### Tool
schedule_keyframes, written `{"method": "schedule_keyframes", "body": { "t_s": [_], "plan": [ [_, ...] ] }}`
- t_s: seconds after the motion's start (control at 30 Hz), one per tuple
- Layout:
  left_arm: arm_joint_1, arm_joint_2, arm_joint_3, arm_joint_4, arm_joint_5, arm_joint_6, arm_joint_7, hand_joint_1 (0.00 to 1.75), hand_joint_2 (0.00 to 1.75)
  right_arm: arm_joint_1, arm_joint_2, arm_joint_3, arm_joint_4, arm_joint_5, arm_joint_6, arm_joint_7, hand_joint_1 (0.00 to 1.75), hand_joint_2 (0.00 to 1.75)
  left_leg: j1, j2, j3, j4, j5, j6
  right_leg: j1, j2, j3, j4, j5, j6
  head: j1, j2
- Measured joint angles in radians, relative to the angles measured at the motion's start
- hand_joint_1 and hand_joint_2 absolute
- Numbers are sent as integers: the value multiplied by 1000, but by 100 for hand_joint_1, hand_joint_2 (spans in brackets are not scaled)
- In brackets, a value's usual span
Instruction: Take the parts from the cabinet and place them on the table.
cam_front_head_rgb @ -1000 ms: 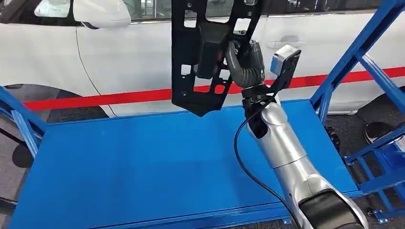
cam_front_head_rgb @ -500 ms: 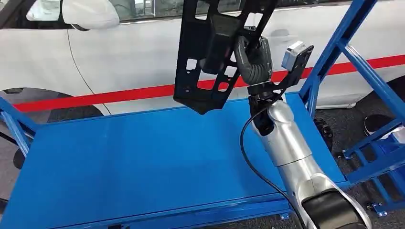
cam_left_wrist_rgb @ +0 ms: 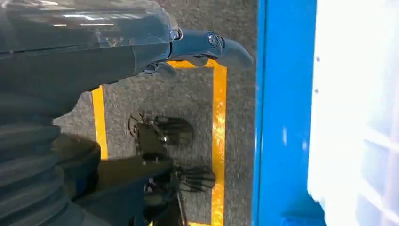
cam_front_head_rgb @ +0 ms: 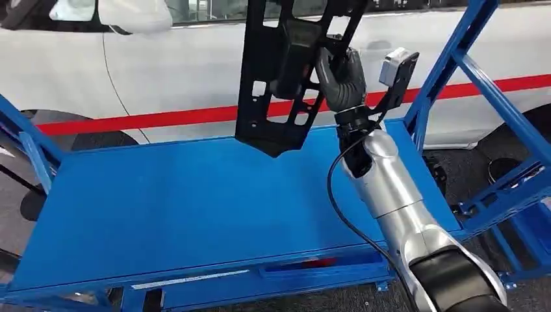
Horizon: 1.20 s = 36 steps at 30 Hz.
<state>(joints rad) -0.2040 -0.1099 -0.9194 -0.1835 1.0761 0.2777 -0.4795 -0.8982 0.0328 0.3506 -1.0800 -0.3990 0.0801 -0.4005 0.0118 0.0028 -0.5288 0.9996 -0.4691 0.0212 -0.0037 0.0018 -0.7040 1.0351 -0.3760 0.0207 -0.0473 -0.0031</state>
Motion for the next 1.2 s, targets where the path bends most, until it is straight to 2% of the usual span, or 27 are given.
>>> {"method": "schedule_keyframes", "body": {
  "t_s": [0.03,0.1,0.13,0.17,0.2,0.23,0.27,0.3,0.33,0.43,0.47,0.5,0.53,0.6,0.63,0.67,0.7,0.77,0.8,0.83,0.97,1.0,1.03,1.07,1.13,1.17,1.2],
  "plan": [
    [-2,0,2,0,0,2,0,0,175,-3,0,1,8,-3,4,-5,175,175,0,1,-15,0,13,10,-1,0,-20,55,-64,3,0,0],
    [-1,0,6,0,-1,2,0,0,175,-2,-2,2,20,-5,7,-10,175,175,0,1,-44,2,33,10,-5,-1,-65,214,-167,13,0,0],
    [-1,0,8,0,-5,2,2,0,175,-1,-3,3,26,-5,7,-12,175,175,0,2,-57,4,41,9,-6,-1,-78,271,-185,16,0,0],
    [-2,0,10,0,-9,3,5,0,175,0,-3,3,33,-5,5,-14,175,175,0,2,-76,8,52,8,-10,-1,-75,307,-175,20,0,0],
    [-3,-1,10,0,-11,3,9,0,175,1,-3,4,37,-5,2,-16,175,175,0,2,-91,13,60,6,-12,-1,-45,284,-143,21,0,0],
    [-3,-1,10,0,-12,4,11,0,175,0,-3,4,39,-5,0,-18,175,175,0,2,-102,17,65,5,-13,-2,-8,240,-115,21,0,0],
    [-5,-1,11,0,-14,4,13,0,175,-1,-3,4,39,-4,-3,-18,175,175,0,2,-114,23,70,2,-14,-2,52,157,-89,20,0,0],
    [-7,-1,11,-1,-16,5,14,0,175,-4,-3,4,39,-3,-3,-19,175,175,0,2,-122,30,75,-3,-14,-2,122,60,-94,15,0,0],
    [-9,-1,11,-2,-16,5,14,0,175,-6,-2,5,39,-3,-3,-19,175,175,-5,0,-131,33,80,-10,-5,-1,161,-7,-125,7,0,0],
    [-10,-2,11,-2,-17,6,16,0,175,-7,-2,6,42,-2,-3,-25,175,175,-1,2,-133,25,104,-29,1,2,144,-6,-109,-12,-1,0],
    [-10,-2,11,-2,-17,6,16,0,175,-6,-2,6,44,2,-3,-25,175,175,-5,1,-138,23,110,-38,-5,-1,140,-15,-96,-23,-1,0],
    [-10,-2,11,-2,-18,6,18,0,175,-7,-2,6,47,4,-3,-25,175,175,2,-1,-146,37,81,-39,-8,-7,133,-19,-84,-31,-1,0],
    [-10,-2,11,-2,-18,7,19,0,175,-7,-2,7,47,5,-3,-25,175,175,1,-1,-164,82,21,-44,-9,-7,121,-20,-74,-43,-1,0],
    [-11,-2,11,-2,-19,9,20,0,175,-6,-2,7,48,9,0,-25,175,175,2,-1,-204,227,-86,-52,-8,-7,95,-18,-53,-46,-1,0],
    [-11,-2,11,-2,-20,10,21,0,175,-5,-2,8,48,11,1,-26,175,175,2,-1,-217,289,-113,-55,-7,-7,83,-17,-44,-45,-1,0],
    [-11,-2,11,-2,-21,12,22,0,175,-2,-2,9,48,13,3,-26,175,175,2,-1,-219,339,-114,-57,-7,-6,66,-16,-33,-43,-1,0],
    [-11,-2,11,-2,-22,12,22,0,175,1,-2,9,48,13,3,-26,175,175,2,-1,-202,338,-87,-57,-7,-6,52,-14,-23,-41,-1,0],
    [-12,-2,11,-2,-28,13,25,0,175,7,-2,9,47,19,3,-26,175,175,3,-1,-107,222,-14,-55,-9,-6,25,-8,-4,-33,-2,0],
    [-12,-2,11,-2,-29,13,25,0,175,11,-2,10,44,24,3,-27,175,175,3,-1,-45,137,-8,-52,-9,-5,16,-5,3,-29,-2,0],
    [-13,-2,11,-2,-31,13,26,0,175,17,-2,10,35,30,1,-29,175,175,0,-4,16,44,-48,-46,-3,-4,7,-1,11,-21,-2,0],
    [-7,-2,12,-2,-32,13,28,0,175,34,-2,11,17,40,-3,-32,175,175,-4,-8,-2,26,-30,-14,-1,-5,5,-16,49,4,-1,0],
    [-8,-3,11,-2,-32,13,27,0,175,38,-5,10,16,40,-3,-34,175,175,3,-2,-6,21,-14,-3,-7,-3,-1,-11,34,9,-1,0],
    [-9,-4,12,-2,-32,13,28,0,175,39,-5,10,14,40,-4,-32,175,175,1,-1,-19,21,-4,7,-8,-3,-15,12,-12,11,-1,0],
    [-8,-4,12,-2,-32,13,28,0,175,41,-5,10,11,43,-6,-32,175,175,0,0,-36,21,11,13,-9,-2,-35,77,-86,13,-1,0],
    [-6,-4,12,-2,-34,12,28,0,175,47,-5,10,11,49,-7,-28,175,175,-2,1,-67,22,35,15,-9,-2,-72,236,-184,19,-1,0],
    [-5,-4,12,-2,-35,12,28,0,175,52,-5,10,11,50,-6,-26,175,175,-3,1,-78,23,43,15,-9,-2,-77,279,-192,20,-1,0],
    [-2,-4,12,-2,-36,12,27,0,175,61,-5,11,11,53,-6,-25,175,175,-4,1,-96,24,56,14,-9,-2,-70,317,-177,20,-1,0]
  ]
}}
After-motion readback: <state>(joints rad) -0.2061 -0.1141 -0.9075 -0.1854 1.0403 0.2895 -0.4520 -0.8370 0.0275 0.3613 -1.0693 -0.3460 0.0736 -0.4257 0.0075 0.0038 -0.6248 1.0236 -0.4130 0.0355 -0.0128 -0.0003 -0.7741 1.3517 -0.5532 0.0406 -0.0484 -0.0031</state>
